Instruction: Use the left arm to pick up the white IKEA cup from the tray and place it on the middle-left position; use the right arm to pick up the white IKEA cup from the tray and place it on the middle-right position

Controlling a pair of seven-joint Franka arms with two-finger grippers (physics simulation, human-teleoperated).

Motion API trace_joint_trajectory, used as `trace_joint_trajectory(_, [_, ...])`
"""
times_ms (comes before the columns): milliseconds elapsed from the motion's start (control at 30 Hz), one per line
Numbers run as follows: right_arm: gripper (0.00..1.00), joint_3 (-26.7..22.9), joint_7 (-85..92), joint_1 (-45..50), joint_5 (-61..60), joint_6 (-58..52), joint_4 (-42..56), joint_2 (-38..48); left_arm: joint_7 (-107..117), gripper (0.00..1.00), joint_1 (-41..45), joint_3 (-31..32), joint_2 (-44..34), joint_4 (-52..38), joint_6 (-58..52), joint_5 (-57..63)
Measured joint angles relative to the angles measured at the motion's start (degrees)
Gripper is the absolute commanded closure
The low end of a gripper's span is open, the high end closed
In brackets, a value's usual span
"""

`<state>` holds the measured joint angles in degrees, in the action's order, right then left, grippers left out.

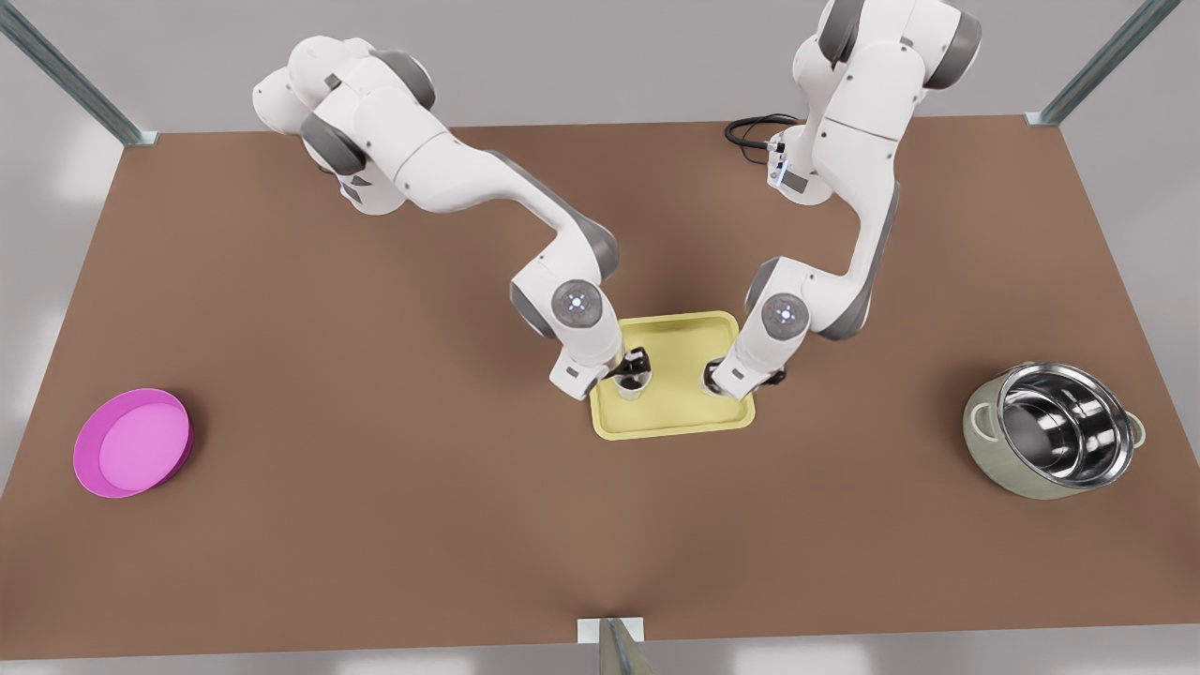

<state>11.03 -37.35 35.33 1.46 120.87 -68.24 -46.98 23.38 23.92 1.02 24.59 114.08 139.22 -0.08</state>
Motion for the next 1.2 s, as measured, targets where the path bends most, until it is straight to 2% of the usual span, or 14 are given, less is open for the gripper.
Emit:
trace_joint_trajectory(33, [0.00,0.02,-0.80,0.00,0.00,0.46,-0.01,-0.61,0.20,0.33,0.04,0.02,-0.10,0.04,0.03,0.06])
trace_joint_trajectory(167, [0.00,0.04,-3.55,0.00,-0.01,2.69,0.00,-2.85,0.86,0.39,0.07,0.03,0.17,0.20,-0.09,0.15])
trace_joint_trajectory(233, [0.00,0.08,-4.69,0.03,-0.01,3.72,-0.05,-3.77,1.15,0.51,0.07,0.08,0.45,0.20,-0.29,0.16])
trace_joint_trajectory(367, [0.00,0.12,-6.63,0.45,0.00,5.15,-0.37,-4.48,1.69,0.67,0.01,0.12,0.67,0.01,-0.64,0.04])
trace_joint_trajectory(400, [0.00,0.12,-7.04,0.45,0.04,5.38,-0.44,-4.48,1.83,0.74,0.02,0.12,0.67,-0.06,-0.70,0.03])
trace_joint_trajectory(433, [0.00,0.13,-7.43,0.46,0.04,5.57,-0.48,-4.39,2.01,0.76,0.00,0.12,0.65,-0.10,-0.76,0.08])
trace_joint_trajectory(533, [0.00,0.46,-8.52,0.22,-0.04,5.91,-0.55,-3.43,2.44,0.76,-0.02,0.15,0.21,-0.81,-1.56,0.07])
trace_joint_trajectory(600, [0.00,0.77,-9.15,0.10,-0.11,6.00,-0.68,-3.03,2.77,0.82,-0.01,0.19,-0.22,-1.34,-2.56,0.14])
trace_joint_trajectory(700, [0.00,1.12,-9.94,0.13,-0.12,6.05,-2.55,-2.30,3.04,0.82,-0.65,-0.15,-1.73,-2.63,-5.21,0.29])
trace_joint_trajectory(833, [0.00,1.31,-10.80,0.18,-0.09,6.09,-3.85,-2.21,-0.08,0.82,-11.87,-0.52,-4.86,-3.41,-9.37,0.54])
trace_joint_trajectory(1033, [0.00,1.35,-11.78,0.31,0.04,6.17,-4.80,-2.83,-6.26,0.83,-19.06,-1.90,-0.18,-3.33,-1.39,1.54])
trace_joint_trajectory(1133, [0.06,1.35,-12.15,0.35,0.05,6.18,-5.40,-2.88,-8.72,0.83,-19.73,-2.07,1.47,-3.31,3.98,2.02])
trace_joint_trajectory(1167, [0.20,1.35,-12.25,0.35,0.05,6.18,-5.47,-2.91,-9.44,0.83,-19.76,-2.08,1.57,-3.31,5.41,2.10])
trace_joint_trajectory(1200, [0.39,1.35,-12.34,0.35,0.02,6.18,-5.50,-2.93,-10.14,0.83,-19.77,-2.09,1.64,-3.20,6.88,2.16])
